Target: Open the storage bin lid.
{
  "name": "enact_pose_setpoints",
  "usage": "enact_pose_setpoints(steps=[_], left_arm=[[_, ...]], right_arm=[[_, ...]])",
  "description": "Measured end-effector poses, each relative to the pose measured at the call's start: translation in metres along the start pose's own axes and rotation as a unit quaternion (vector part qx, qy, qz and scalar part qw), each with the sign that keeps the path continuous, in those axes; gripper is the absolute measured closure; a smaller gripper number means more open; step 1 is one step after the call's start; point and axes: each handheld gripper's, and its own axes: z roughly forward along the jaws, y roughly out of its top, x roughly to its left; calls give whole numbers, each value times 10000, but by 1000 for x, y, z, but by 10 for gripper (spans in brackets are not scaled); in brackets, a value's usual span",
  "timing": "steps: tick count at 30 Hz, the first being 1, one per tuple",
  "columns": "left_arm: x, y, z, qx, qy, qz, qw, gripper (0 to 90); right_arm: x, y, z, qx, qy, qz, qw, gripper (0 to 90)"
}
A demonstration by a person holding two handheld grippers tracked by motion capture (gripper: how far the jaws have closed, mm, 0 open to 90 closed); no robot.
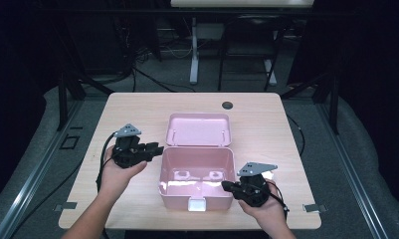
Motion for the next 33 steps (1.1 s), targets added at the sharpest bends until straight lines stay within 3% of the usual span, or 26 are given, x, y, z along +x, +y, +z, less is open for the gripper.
enact_pose_setpoints(steps=[5, 10, 15, 19, 23, 28, 31, 33], left_arm=[[3, -15, 3, -51, -49, -125, 9999, 625], [1, -24, 4, -56, -49, -81, 9999, 582], [-3, -27, 2, -38, -146, 96, 9998, 520], [-7, -27, 1, 194, -99, 307, 9993, 509], [-8, -29, -2, 122, -95, 391, 9991, 488], [-8, -31, -5, 94, -22, 521, 9986, 450], [-9, -31, -5, 246, 24, 448, 9987, 446], [-8, -31, -5, 276, -70, 362, 9989, 421]], right_arm=[[0, 1, 0, -14, 35, 33, 10000, 863], [3, 1, -1, -125, 35, 16, 9999, 810], [6, 5, -6, -315, 97, 10, 9995, 741], [6, 9, -13, -539, 5, -24, 9985, 672], [0, 11, -22, -700, -177, -56, 9974, 603], [-10, 13, -32, -888, -164, -56, 9959, 538], [-15, 13, -37, -957, -188, 23, 9952, 466], [-19, 13, -40, -942, -213, 205, 9951, 400]])
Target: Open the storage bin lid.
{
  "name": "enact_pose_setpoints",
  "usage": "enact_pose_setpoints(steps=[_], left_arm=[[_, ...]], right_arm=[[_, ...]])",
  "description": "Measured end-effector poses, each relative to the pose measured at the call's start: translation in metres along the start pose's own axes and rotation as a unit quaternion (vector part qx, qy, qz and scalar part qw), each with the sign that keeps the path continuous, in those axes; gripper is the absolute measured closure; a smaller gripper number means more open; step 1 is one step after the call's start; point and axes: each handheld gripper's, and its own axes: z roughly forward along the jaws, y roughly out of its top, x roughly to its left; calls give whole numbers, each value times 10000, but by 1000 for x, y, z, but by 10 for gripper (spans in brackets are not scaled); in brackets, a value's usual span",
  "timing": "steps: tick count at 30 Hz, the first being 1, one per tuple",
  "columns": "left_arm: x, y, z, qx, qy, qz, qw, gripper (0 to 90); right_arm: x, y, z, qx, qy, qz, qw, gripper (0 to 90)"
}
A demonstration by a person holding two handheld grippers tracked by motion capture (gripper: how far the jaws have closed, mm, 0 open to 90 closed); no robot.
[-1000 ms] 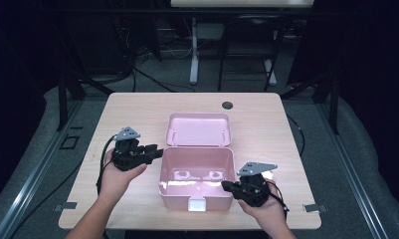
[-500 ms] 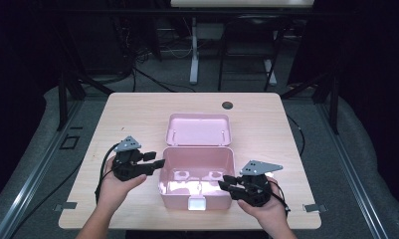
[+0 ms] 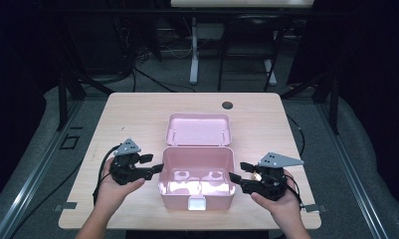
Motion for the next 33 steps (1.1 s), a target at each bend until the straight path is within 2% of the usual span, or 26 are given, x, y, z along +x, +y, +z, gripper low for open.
enact_pose_setpoints(steps=[2, 5, 7, 11, 16, 18, 20, 23, 28, 32, 33], left_arm=[[0, 0, 1, 50, -55, -48, 10000, 392], [0, 1, 1, -39, -17, -73, 10000, 346], [0, 2, -1, -57, -49, -108, 9999, 321], [0, 5, -4, -165, -124, -139, 9997, 263], [0, 6, -4, -118, -203, 25, 9997, 263], [-1, 6, -4, -114, -136, 83, 9998, 306], [-1, 7, -5, -151, -193, 151, 9996, 335], [-3, 8, -7, -199, -243, 135, 9994, 391], [-4, 9, -8, -156, -369, 205, 9990, 440], [-4, 7, -9, -59, -335, 230, 9992, 444], [-3, 7, -9, -64, -330, 220, 9992, 444]], right_arm=[[-5, 0, -3, 33, -65, 153, 9999, 366], [-9, -1, -4, 157, -218, 111, 9996, 273], [-11, -2, -3, 267, -229, 164, 9992, 193], [-14, -1, -6, 264, -274, 283, 9989, 137], [-21, 1, -11, 285, -344, 111, 9989, 147], [-25, 1, -12, 315, -461, -36, 9984, 166], [-30, 1, -14, 354, -523, -103, 9980, 224], [-37, 1, -15, 420, -567, -113, 9974, 256], [-48, 0, -12, 767, -703, -56, 9946, 273], [-58, -2, -6, 1039, -845, -29, 9910, 252], [-60, -3, -3, 1218, -853, -26, 9889, 228]])
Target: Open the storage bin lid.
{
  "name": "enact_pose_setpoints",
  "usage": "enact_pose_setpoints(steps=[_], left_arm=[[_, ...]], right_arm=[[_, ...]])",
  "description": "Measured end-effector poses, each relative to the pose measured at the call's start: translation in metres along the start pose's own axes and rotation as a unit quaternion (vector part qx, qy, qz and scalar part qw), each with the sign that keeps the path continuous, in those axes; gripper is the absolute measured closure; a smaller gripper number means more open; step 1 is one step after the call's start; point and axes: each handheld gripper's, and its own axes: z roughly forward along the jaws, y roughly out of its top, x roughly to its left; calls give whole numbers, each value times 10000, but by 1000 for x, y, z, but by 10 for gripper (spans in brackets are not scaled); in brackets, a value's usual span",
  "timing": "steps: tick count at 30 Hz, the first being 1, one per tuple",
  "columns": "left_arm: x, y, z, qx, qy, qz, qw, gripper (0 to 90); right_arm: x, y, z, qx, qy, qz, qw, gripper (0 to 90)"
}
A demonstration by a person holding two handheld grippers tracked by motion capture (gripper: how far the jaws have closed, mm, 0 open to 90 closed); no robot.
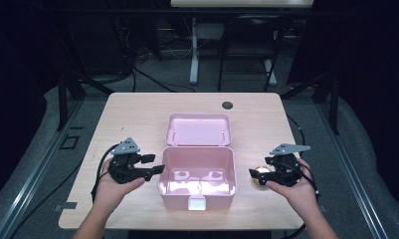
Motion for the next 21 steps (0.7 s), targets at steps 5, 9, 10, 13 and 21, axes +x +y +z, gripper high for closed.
enact_pose_setpoints(steps=[5, 9, 10, 13, 21], left_arm=[[3, 0, -4, 0, 86, -34, 10000, 443], [4, -1, -5, -1, 179, -101, 9998, 440], [4, -1, -5, -12, 229, -140, 9996, 435], [5, -1, -7, -28, 302, -135, 9994, 433], [6, -1, -10, -84, 298, -112, 9995, 434]], right_arm=[[-6, -1, 14, 567, -79, -136, 9983, 197], [-11, 0, 20, 767, -155, -144, 9968, 193], [-12, 1, 21, 812, -177, -151, 9964, 194], [-17, 3, 25, 945, -194, -151, 9952, 234], [-24, 6, 34, 1351, -309, -93, 9903, 245]])
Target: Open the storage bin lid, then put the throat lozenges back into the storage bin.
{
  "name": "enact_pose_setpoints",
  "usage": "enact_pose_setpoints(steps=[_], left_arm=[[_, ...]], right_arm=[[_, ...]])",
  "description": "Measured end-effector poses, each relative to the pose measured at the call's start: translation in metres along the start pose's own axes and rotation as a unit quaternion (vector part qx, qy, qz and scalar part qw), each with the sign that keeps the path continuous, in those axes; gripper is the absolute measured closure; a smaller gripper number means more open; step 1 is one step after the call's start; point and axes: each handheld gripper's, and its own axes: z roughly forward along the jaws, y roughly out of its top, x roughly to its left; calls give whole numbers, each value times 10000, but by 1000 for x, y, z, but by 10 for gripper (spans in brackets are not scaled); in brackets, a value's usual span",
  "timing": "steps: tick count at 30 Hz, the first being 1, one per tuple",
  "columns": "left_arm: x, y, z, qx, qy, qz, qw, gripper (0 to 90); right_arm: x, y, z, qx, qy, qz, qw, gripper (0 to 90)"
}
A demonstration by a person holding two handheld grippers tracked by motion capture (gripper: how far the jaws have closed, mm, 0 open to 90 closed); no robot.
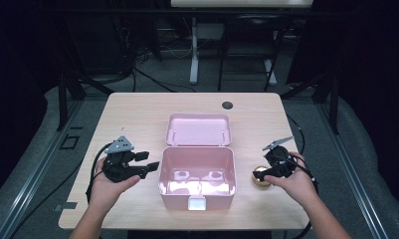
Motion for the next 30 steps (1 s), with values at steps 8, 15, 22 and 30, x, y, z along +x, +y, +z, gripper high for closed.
enact_pose_setpoints(steps=[8, 15, 22, 30], left_arm=[[1, 0, -2, -30, 15, -18, 10000, 434], [3, 0, -3, -45, 3, -25, 10000, 433], [2, 0, -4, -35, 4, -31, 10000, 433], [2, 0, -1, -1, -7, -47, 10000, 433]], right_arm=[[-5, 8, 8, 422, -162, 27, 9990, 179], [-11, 12, 16, 899, -208, 42, 9957, 148], [-18, 16, 26, 1177, -290, 199, 9924, 144], [-24, 21, 34, 1507, -372, 259, 9875, 132]])
